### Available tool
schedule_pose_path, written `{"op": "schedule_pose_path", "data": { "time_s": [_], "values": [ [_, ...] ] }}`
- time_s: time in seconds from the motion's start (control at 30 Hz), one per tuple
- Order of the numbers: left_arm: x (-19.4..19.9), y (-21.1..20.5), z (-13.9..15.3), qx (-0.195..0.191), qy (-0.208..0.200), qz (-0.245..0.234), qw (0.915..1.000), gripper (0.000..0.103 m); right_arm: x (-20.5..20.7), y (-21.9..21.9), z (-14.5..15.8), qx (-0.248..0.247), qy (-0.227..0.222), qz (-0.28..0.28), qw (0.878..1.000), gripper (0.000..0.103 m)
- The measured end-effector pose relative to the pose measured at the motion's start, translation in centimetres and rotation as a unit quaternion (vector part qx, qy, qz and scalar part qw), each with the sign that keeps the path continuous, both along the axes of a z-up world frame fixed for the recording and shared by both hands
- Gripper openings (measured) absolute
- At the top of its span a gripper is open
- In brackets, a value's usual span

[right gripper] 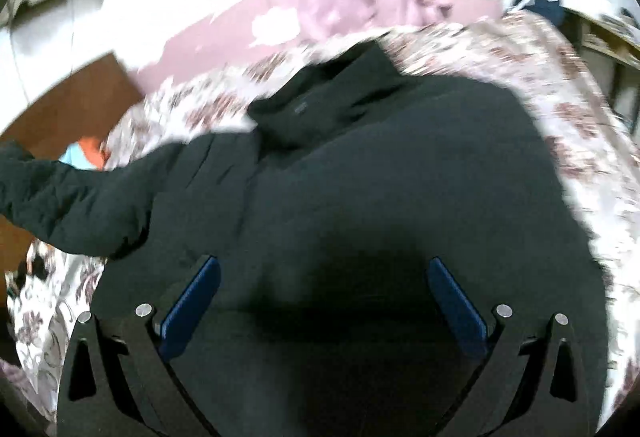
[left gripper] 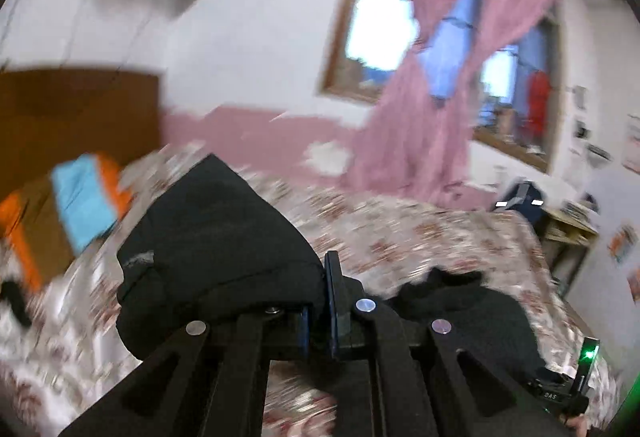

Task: Fold large clothes

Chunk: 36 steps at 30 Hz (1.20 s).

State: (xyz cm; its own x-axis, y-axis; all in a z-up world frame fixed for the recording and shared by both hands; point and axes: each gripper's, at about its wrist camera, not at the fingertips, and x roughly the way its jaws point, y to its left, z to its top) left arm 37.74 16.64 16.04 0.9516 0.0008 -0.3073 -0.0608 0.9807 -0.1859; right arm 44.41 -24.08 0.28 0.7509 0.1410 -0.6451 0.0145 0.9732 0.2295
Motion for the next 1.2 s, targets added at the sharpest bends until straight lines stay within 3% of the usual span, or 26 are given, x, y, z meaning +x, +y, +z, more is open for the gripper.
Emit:
{"op": "schedule_pose_path", "data": {
  "time_s": [0.17,0.33,0.5,0.67,0.87,0.97,1.07,1.13,1.2],
  "values": [
    [1.4,-9.4,2.9,0.041,-0.017,-0.079,0.9959,0.007,-2.8,-7.6,-0.4,0.071,-0.038,-0.07,0.994,0.102],
    [2.4,-18.8,2.2,0.056,0.009,-0.157,0.986,0.007,-4.1,-13.9,-1.9,0.134,-0.046,-0.129,0.981,0.102],
    [3.6,-26.2,-1.9,0.085,0.06,-0.209,0.9723,0.007,-4.3,-18.0,-3.1,0.153,-0.045,-0.141,0.977,0.102],
    [4.4,-31.3,-7.6,0.096,0.149,-0.245,0.9532,0.007,-5.0,-22.1,-3.9,0.157,-0.041,-0.138,0.977,0.102],
    [4.3,-33.1,-14.6,0.101,0.241,-0.263,0.9287,0.008,-5.9,-25.7,-4.9,0.231,-0.039,-0.143,0.962,0.102],
    [4.0,-33.8,-16.9,0.104,0.281,-0.272,0.9144,0.008,-5.2,-25.6,-5.5,0.226,-0.035,-0.129,0.965,0.102],
    [3.3,-33.9,-18.2,0.11,0.294,-0.285,0.9055,0.013,-4.4,-24.9,-5.9,0.196,-0.02,-0.124,0.973,0.102],
    [2.9,-33.7,-18.5,0.106,0.307,-0.3,0.8968,0.023,-4.4,-24.6,-5.8,0.188,-0.017,-0.119,0.975,0.102],
    [2.3,-33.8,-18.7,0.106,0.317,-0.315,0.8882,0.048,-3.8,-23.9,-5.8,0.189,-0.015,-0.103,0.977,0.102]
  ]
}}
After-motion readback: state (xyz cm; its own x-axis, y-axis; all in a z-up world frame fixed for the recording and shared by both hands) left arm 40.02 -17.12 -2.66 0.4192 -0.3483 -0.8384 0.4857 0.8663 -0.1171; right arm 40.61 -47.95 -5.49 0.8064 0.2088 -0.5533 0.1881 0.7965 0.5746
